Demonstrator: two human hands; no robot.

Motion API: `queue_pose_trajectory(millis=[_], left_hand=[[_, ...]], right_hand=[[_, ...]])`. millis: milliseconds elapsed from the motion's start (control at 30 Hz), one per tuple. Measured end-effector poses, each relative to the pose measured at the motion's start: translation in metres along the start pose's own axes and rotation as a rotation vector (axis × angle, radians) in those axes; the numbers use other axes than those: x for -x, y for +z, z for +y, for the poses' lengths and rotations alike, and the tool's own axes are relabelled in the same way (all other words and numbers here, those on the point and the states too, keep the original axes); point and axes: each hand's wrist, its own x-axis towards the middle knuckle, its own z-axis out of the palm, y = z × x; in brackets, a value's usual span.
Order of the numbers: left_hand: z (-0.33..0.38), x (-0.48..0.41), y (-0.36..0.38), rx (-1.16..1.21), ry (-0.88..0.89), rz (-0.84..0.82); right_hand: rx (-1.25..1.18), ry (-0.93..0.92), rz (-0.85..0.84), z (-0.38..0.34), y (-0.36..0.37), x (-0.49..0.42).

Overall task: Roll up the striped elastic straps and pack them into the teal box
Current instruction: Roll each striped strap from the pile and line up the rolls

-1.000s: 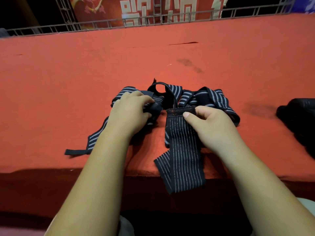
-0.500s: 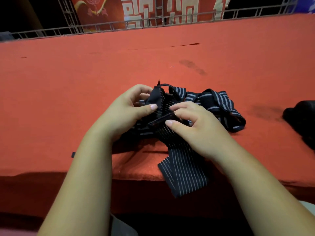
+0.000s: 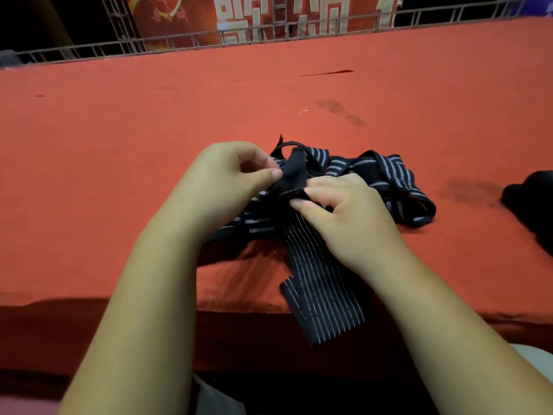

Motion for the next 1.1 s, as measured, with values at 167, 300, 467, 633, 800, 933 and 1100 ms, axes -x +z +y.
queue_pose_trajectory(millis=[167, 300, 467, 633, 800, 933, 1100], left_hand=[[0.021, 0.006, 0.001, -0.104, -0.059, -0.018], [0.028, 0.007, 0.006, -0.155, -0.123, -0.005], [0.031, 0.004, 0.013, -0.166, -0.182, 0.032], [0.026, 0.005, 0.011, -0.145, -0.215, 0.055], [0.023, 0.004, 0.012, -0.132, -0.203, 0.132], [0.023, 0.002, 0.016, -0.057, -0.244, 0.133], [0.025, 0.002, 0.017, -0.155, -0.202, 0.162]], right_hand=[[0.089, -0.057, 0.058, -0.002, 0.006, 0.004], [0.158, -0.091, 0.094, -0.001, 0.012, 0.003], [0.164, -0.123, 0.092, 0.0, 0.021, 0.004], [0.118, -0.113, 0.091, 0.001, 0.024, 0.004], [0.09, -0.108, 0.077, 0.0, 0.025, 0.003], [0.143, -0.104, 0.076, -0.003, 0.023, 0.003], [0.166, -0.098, 0.053, -0.005, 0.02, 0.005]])
